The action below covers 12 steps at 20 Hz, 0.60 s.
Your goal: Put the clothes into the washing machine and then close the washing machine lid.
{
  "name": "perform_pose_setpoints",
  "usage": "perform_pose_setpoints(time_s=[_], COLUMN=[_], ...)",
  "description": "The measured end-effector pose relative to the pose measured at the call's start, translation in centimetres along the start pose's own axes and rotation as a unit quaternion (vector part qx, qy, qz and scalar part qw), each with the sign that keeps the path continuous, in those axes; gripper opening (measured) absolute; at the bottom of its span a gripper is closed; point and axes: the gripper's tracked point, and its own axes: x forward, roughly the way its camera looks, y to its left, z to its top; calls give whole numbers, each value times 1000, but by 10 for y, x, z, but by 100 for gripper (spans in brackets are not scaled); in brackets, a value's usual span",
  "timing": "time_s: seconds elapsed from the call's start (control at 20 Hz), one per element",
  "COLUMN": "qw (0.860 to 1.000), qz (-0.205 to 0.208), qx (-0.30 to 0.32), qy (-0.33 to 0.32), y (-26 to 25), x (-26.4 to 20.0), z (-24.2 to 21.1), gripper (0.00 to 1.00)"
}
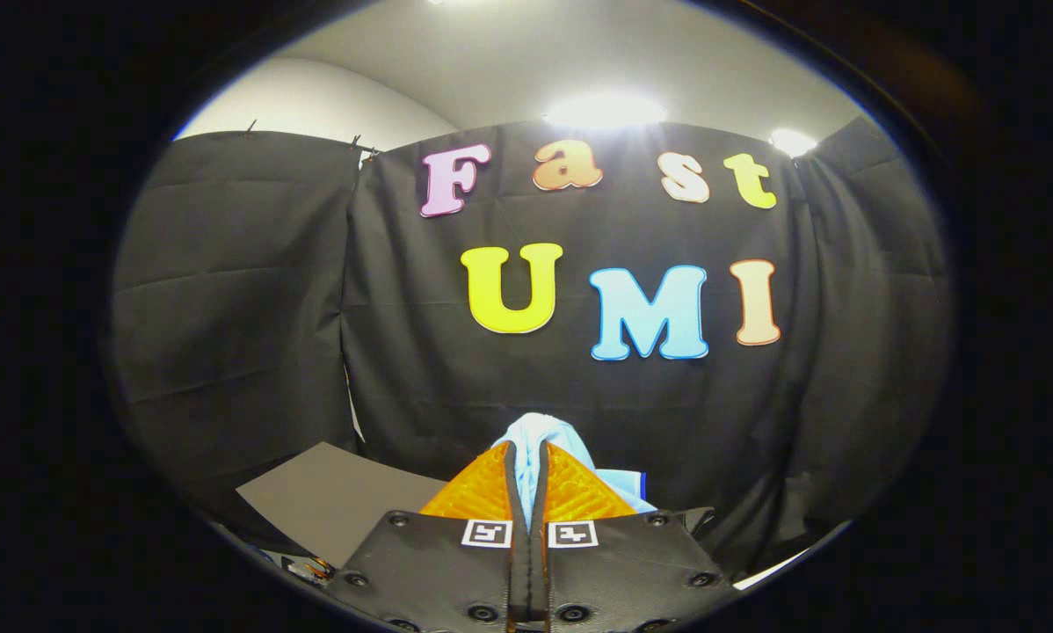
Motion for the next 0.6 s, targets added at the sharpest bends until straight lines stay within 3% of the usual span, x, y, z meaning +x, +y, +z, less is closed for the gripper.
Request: perform_pose_setpoints(time_s=[0.25, 0.6], qw=[1000, 997], qz=[11, 28], qx=[10, 12], qy=[27, 77], y=[-25, -23], x=[0, 5], z=[-39, -120], gripper=[1, 1])
